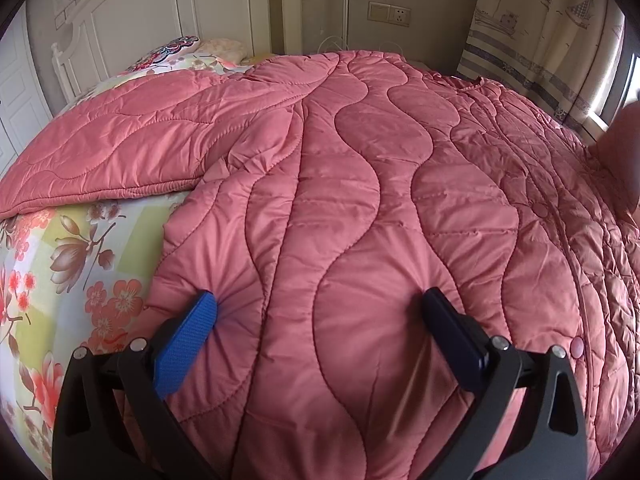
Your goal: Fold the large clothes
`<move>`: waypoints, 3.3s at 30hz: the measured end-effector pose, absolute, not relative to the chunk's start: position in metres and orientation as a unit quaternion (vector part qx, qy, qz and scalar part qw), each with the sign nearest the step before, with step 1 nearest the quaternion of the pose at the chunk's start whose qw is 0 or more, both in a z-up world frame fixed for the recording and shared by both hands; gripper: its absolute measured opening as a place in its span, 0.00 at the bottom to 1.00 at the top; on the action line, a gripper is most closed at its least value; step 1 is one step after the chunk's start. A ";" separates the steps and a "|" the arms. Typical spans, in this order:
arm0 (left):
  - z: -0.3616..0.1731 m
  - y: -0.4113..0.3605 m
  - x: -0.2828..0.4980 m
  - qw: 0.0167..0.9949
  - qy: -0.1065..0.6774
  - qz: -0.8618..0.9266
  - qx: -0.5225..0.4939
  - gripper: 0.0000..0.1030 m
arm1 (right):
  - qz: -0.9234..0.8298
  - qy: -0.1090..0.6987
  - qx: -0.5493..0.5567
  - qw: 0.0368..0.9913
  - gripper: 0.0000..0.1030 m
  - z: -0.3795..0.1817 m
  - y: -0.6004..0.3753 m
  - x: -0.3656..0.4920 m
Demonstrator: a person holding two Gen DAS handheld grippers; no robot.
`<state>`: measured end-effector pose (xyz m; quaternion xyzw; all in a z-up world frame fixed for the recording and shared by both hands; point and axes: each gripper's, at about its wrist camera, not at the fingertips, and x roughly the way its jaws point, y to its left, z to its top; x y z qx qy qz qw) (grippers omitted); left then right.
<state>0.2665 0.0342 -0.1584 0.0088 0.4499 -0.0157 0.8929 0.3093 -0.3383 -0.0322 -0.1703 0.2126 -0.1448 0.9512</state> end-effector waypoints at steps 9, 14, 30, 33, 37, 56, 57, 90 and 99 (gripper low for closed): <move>-0.157 0.034 0.265 0.894 0.448 -0.018 0.006 0.98 | -0.033 0.343 -0.279 0.897 0.74 -0.149 -0.264 0.288; -0.158 0.035 0.265 0.894 0.447 -0.017 0.008 0.98 | -0.073 0.330 -0.092 0.937 0.78 -0.116 -0.359 0.271; -0.113 -0.044 0.394 0.891 0.437 -0.122 0.003 0.98 | -0.175 0.396 0.062 0.899 0.83 -0.155 -0.482 0.269; -0.151 -0.060 0.402 0.887 0.449 -0.105 0.042 0.98 | -0.162 0.395 0.064 0.902 0.86 -0.151 -0.485 0.244; -0.148 -0.052 0.399 0.889 0.445 -0.108 0.012 0.98 | -0.167 0.370 0.067 0.911 0.83 -0.133 -0.486 0.221; -0.146 -0.045 0.386 0.893 0.434 -0.116 -0.014 0.98 | -0.100 0.391 0.047 0.914 0.86 -0.102 -0.431 0.337; -0.146 -0.047 0.386 0.894 0.434 -0.114 -0.010 0.98 | -0.092 0.381 0.052 0.919 0.86 -0.094 -0.432 0.341; -0.146 -0.042 0.386 0.893 0.432 -0.120 -0.025 0.98 | -0.053 0.444 -0.009 0.894 0.96 -0.139 -0.418 0.376; -0.146 -0.040 0.385 0.893 0.432 -0.122 -0.029 0.98 | -0.076 0.415 0.004 0.907 0.96 -0.121 -0.413 0.330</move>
